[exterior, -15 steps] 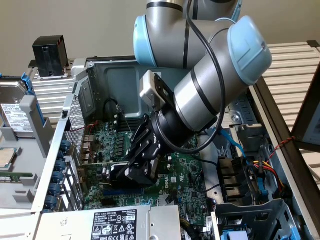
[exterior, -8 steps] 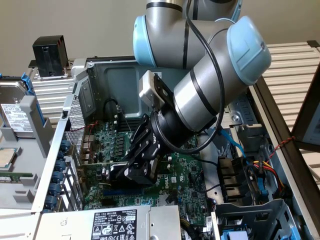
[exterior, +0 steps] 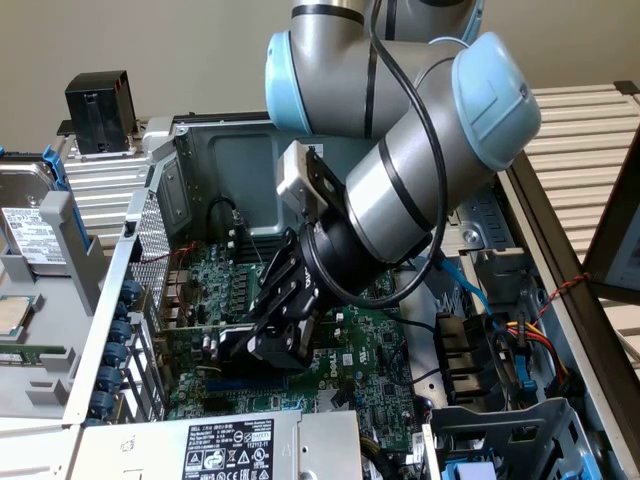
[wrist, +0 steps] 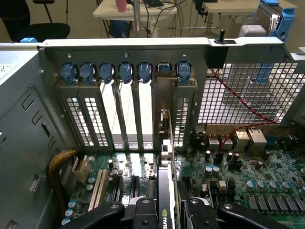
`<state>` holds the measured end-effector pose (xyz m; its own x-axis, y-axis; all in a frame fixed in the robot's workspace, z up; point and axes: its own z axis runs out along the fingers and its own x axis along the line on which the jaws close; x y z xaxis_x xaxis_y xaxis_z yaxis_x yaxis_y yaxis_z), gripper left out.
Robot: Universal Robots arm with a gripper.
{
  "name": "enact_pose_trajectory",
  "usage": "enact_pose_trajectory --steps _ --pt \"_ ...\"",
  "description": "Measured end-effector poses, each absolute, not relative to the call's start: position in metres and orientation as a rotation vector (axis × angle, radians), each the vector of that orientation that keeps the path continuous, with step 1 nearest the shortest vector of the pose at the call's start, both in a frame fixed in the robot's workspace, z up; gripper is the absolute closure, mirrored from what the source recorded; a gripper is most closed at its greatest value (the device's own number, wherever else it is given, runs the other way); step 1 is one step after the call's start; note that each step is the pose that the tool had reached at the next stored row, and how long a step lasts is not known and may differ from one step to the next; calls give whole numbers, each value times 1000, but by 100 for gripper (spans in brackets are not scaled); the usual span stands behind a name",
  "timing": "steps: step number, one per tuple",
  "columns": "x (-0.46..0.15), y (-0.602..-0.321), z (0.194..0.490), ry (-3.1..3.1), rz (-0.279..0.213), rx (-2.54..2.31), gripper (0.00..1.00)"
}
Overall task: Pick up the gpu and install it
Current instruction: 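Insert the gpu into the slot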
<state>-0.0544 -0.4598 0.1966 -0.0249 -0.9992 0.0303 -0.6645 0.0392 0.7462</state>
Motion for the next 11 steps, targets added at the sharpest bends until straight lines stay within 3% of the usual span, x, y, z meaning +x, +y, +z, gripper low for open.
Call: enact_pose_trajectory --steps 11 --pt "-55 -460 197 -1752 -751 1686 73"
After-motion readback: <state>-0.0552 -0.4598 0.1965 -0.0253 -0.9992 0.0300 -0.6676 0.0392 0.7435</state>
